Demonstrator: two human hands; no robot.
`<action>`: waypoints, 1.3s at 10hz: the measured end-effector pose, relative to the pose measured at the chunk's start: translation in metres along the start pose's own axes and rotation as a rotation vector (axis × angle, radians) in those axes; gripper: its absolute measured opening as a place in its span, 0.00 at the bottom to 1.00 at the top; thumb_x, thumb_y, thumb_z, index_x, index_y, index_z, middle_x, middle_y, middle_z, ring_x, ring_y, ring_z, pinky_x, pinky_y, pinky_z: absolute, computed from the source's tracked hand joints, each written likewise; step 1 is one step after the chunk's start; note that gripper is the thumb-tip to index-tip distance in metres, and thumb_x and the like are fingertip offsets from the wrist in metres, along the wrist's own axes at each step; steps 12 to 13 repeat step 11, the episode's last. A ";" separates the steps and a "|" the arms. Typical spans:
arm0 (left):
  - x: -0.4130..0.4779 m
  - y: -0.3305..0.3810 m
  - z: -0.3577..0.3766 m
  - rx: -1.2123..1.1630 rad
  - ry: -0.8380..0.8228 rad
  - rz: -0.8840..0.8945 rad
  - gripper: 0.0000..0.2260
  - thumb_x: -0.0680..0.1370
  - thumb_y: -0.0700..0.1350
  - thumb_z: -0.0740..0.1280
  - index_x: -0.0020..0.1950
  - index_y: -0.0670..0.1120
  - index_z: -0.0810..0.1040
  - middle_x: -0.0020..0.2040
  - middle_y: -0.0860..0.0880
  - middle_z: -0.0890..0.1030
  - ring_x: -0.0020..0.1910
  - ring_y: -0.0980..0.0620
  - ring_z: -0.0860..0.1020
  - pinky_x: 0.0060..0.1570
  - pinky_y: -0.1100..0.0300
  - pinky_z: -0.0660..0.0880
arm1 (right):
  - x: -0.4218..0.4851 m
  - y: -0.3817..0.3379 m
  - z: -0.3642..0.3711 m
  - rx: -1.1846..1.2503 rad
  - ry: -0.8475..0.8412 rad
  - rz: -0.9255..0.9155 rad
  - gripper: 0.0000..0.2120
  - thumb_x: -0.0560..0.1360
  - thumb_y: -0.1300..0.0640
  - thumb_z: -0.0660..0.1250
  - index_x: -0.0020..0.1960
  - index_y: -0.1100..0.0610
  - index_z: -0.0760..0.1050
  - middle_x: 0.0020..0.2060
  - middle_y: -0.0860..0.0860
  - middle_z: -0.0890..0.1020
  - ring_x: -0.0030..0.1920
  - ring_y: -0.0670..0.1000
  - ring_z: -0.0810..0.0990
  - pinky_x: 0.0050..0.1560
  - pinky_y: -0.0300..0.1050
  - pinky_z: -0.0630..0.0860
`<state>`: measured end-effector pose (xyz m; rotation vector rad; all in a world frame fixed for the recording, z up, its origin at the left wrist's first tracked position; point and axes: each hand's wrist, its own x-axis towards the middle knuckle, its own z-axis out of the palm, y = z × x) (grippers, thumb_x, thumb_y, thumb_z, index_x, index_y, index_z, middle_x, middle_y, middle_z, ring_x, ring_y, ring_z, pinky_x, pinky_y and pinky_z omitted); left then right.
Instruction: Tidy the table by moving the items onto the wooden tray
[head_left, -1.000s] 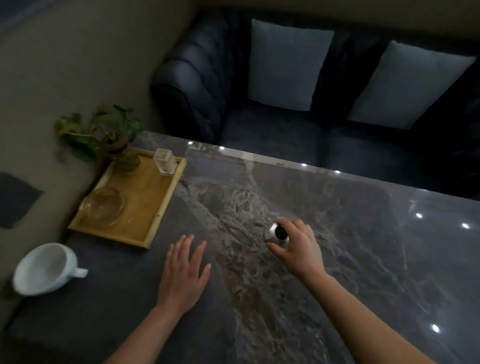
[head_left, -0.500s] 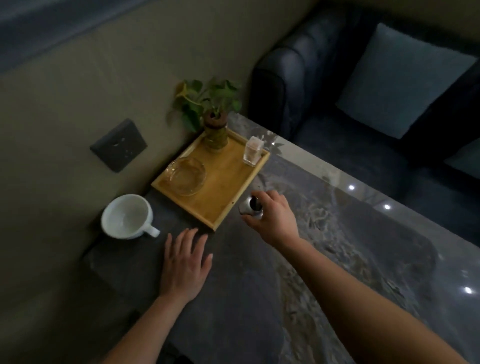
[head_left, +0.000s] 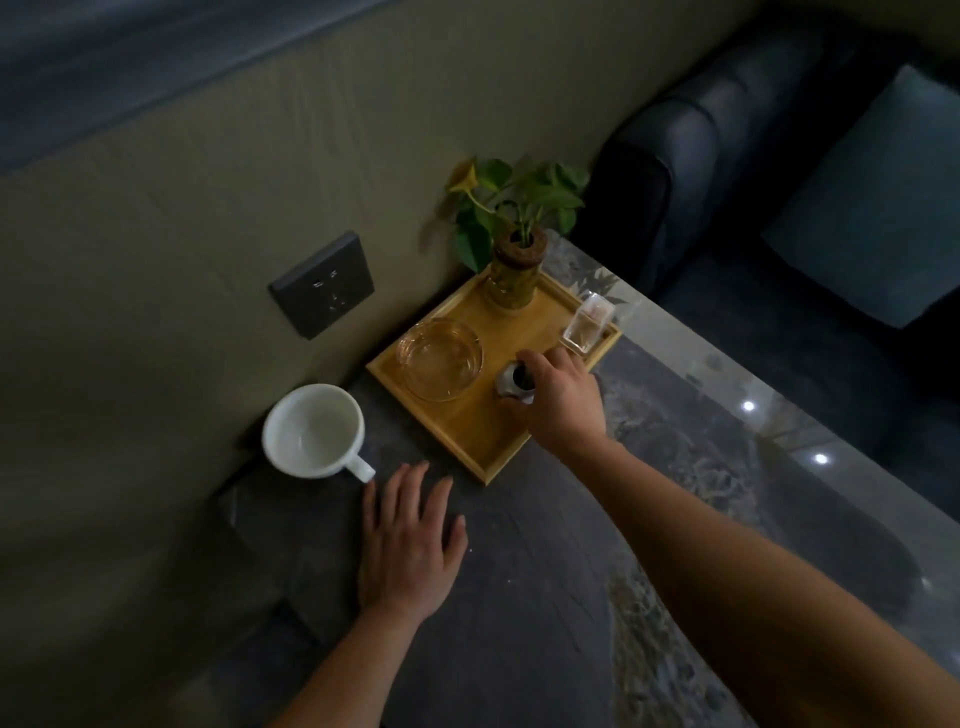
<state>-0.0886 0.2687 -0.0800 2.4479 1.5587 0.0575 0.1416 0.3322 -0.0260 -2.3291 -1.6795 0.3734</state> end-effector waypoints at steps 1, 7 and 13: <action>0.000 -0.001 0.001 0.003 -0.002 -0.003 0.22 0.77 0.57 0.62 0.69 0.51 0.72 0.72 0.44 0.71 0.74 0.43 0.65 0.72 0.38 0.61 | 0.004 0.001 0.004 -0.043 -0.014 0.007 0.31 0.71 0.43 0.72 0.71 0.48 0.68 0.60 0.52 0.75 0.61 0.57 0.73 0.61 0.55 0.71; 0.002 -0.001 0.002 0.010 0.000 0.003 0.21 0.77 0.57 0.61 0.68 0.51 0.73 0.72 0.43 0.72 0.73 0.42 0.66 0.71 0.37 0.62 | 0.009 0.006 0.008 -0.001 -0.030 0.012 0.36 0.69 0.42 0.74 0.73 0.50 0.65 0.63 0.53 0.74 0.63 0.58 0.71 0.63 0.54 0.72; 0.002 -0.005 0.007 0.022 0.017 0.016 0.22 0.76 0.58 0.57 0.67 0.51 0.72 0.70 0.43 0.72 0.71 0.42 0.67 0.71 0.37 0.60 | -0.094 0.031 0.000 0.246 0.152 0.157 0.22 0.72 0.50 0.72 0.65 0.51 0.74 0.56 0.49 0.78 0.57 0.51 0.76 0.55 0.46 0.74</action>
